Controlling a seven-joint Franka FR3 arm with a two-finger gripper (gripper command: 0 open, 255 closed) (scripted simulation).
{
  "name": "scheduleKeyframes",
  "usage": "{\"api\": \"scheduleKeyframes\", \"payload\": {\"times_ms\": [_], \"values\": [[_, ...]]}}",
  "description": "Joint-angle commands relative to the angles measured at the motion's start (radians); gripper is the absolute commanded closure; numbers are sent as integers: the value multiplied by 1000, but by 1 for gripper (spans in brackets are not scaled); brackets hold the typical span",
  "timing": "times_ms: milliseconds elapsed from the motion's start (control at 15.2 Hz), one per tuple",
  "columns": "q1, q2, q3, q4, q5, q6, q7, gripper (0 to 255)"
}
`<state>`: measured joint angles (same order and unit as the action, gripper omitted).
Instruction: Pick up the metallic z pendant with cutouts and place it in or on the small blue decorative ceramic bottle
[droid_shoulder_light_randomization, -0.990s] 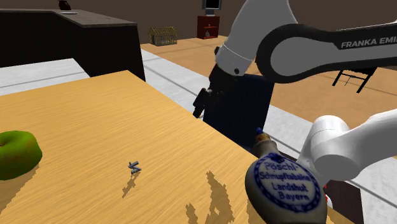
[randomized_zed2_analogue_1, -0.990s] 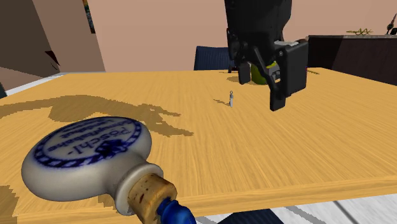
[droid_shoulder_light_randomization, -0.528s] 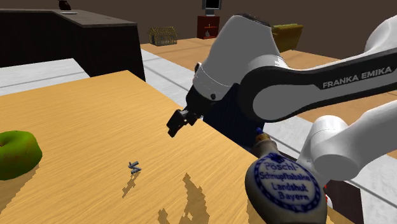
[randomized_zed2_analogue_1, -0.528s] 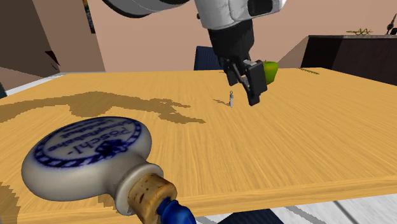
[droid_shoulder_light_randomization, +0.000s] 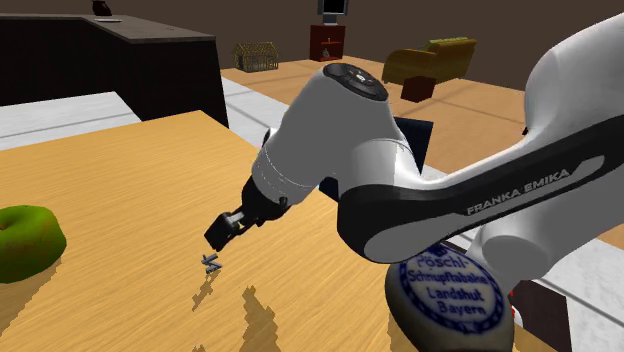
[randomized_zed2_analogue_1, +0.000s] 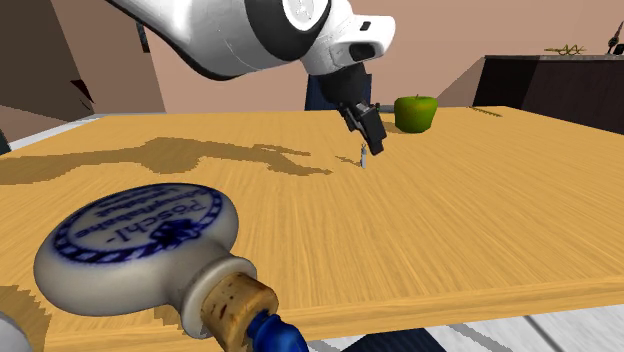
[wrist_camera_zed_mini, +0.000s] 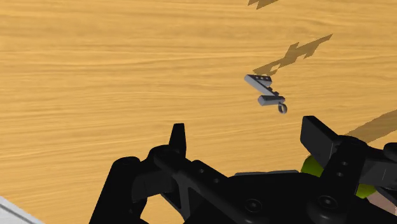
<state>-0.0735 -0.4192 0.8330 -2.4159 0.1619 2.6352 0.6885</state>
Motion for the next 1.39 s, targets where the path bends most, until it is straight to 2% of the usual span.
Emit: {"api": "scheduleKeyframes", "payload": {"times_ms": [0, 66, 264, 462, 528, 594, 1122, 1188, 1320], "values": [[-98, 60, 126, 44, -87, 53, 107, 0], [-159, 86, 197, 68, -137, 71, 161, 0], [-235, 122, 272, 82, -190, 98, 206, 0], [-333, 165, 363, 91, -260, 129, 255, 0], [-372, 180, 399, 95, -286, 139, 274, 0], [-444, 204, 466, 102, -333, 152, 308, 0], [-446, 202, 468, 102, -329, 153, 305, 0], [-446, 202, 468, 102, -329, 153, 305, 255], [-446, 202, 468, 102, -329, 153, 305, 255]]}}
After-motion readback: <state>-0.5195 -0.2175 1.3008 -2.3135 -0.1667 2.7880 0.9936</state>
